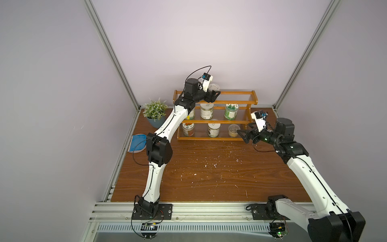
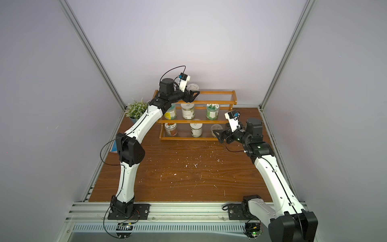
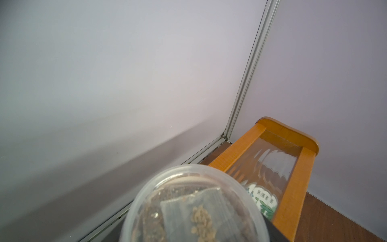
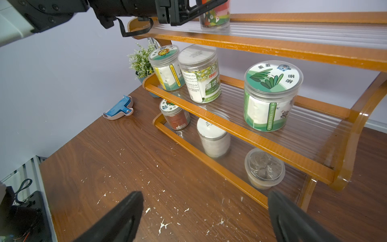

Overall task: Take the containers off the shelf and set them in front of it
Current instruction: 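Pick up a container from the shelf.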

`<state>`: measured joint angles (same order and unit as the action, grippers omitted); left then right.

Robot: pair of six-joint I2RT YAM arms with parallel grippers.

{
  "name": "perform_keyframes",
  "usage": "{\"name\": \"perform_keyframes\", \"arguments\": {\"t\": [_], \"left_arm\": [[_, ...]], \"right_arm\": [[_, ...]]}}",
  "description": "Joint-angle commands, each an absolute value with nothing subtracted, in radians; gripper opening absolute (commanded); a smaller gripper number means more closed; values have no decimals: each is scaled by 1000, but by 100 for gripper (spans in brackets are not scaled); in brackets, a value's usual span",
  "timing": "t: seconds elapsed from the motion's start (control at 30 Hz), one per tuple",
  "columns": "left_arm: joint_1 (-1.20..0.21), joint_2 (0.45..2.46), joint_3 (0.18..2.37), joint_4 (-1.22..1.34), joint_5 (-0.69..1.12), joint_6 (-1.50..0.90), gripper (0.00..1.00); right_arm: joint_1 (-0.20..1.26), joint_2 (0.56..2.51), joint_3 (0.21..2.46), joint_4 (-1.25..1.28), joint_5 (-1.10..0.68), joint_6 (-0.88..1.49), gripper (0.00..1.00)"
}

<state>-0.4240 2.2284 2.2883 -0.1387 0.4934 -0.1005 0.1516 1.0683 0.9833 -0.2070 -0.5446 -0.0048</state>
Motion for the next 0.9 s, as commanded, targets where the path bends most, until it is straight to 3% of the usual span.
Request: {"name": "perform_keyframes", "arguments": {"t": [0.0, 0.63, 0.87], "left_arm": [[-431, 2188, 2311, -106, 508, -90, 78], [-430, 2055, 2209, -70, 500, -93, 75], [-433, 1803, 1869, 16, 482, -109, 75]], "right_arm": [[158, 1049, 984, -169, -531, -15, 100], [159, 1040, 982, -163, -537, -11, 99], [158, 1039, 980, -156, -540, -5, 99]]}}
